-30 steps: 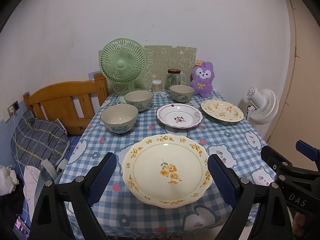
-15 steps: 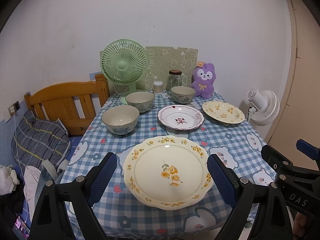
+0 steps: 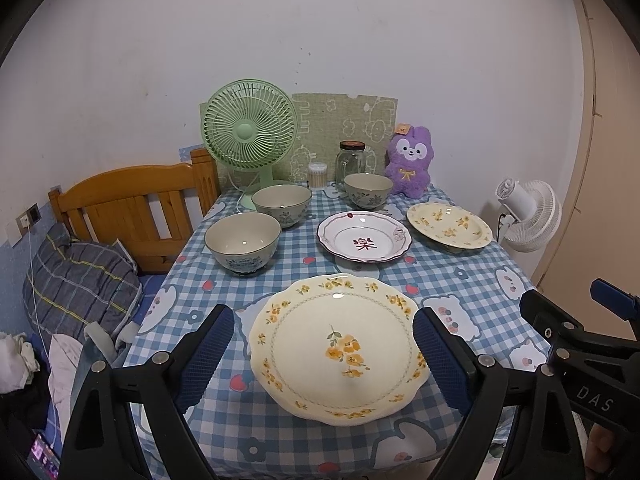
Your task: Organize plates and bowls
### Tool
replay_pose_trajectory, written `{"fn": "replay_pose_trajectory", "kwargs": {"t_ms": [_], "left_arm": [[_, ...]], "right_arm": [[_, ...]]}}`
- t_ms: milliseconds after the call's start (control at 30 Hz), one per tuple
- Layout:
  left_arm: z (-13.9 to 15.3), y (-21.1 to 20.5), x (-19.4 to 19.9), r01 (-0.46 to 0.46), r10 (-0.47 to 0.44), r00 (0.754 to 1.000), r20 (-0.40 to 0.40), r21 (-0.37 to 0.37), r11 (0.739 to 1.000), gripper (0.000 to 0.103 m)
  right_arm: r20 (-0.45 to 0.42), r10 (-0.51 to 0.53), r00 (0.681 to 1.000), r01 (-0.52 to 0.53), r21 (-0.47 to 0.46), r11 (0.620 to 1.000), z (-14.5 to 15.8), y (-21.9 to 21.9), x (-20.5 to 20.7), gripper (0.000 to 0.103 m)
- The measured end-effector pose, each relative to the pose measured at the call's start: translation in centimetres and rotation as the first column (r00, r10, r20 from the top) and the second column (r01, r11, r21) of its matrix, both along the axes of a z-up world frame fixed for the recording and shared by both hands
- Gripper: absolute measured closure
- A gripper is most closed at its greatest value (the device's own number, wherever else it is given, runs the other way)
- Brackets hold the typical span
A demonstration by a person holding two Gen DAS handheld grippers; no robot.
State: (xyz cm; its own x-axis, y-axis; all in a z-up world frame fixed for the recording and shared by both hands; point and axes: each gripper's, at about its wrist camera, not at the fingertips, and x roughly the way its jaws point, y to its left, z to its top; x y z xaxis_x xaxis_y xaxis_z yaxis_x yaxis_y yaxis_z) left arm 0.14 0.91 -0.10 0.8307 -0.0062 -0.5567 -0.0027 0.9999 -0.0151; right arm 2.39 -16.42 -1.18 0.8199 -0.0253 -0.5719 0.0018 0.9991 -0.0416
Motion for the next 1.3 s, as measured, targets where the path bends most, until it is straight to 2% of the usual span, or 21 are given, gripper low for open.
{"fn": "replay_pose_trajectory", "kwargs": {"t_ms": [400,767,1100,1200,1300], "left_arm": [[0.1,1.4,0.9,-0.016,0.016,1.0,-0.005,-0.004,1.0,0.011],[-0.4,2.4,1.5,-0.017,0.017,1.0,-0.016,0.001,1.0,0.012],[-2.3,2.7,3.6,-0.006,0.003,0.994,-0.11,-0.021,1.0,0.019],[-2.8,2.8,4.4,-0.019,0.013,0.989,-0.144,-0.038,0.999,0.025],[-3.5,2.7,5.5,-0.033,0.025,0.985,-0.17,-0.041,0.999,0.025]], "right_arm": [[-0.011,0.025,1.0,-0.025,0.006,1.0,-0.4,1.0,0.9,0.002],[-0.03,0.008,1.0,-0.007,0.024,1.0,-1.3,2.2,1.0,0.002],[-0.108,-0.026,0.994,0.031,0.047,0.998,-2.8,2.4,3.2,0.009],[-0.131,-0.02,0.991,0.026,0.044,0.999,-3.2,2.5,4.4,0.011],[-0.148,-0.003,0.989,0.01,0.046,0.999,-3.8,2.6,5.7,0.012]]}}
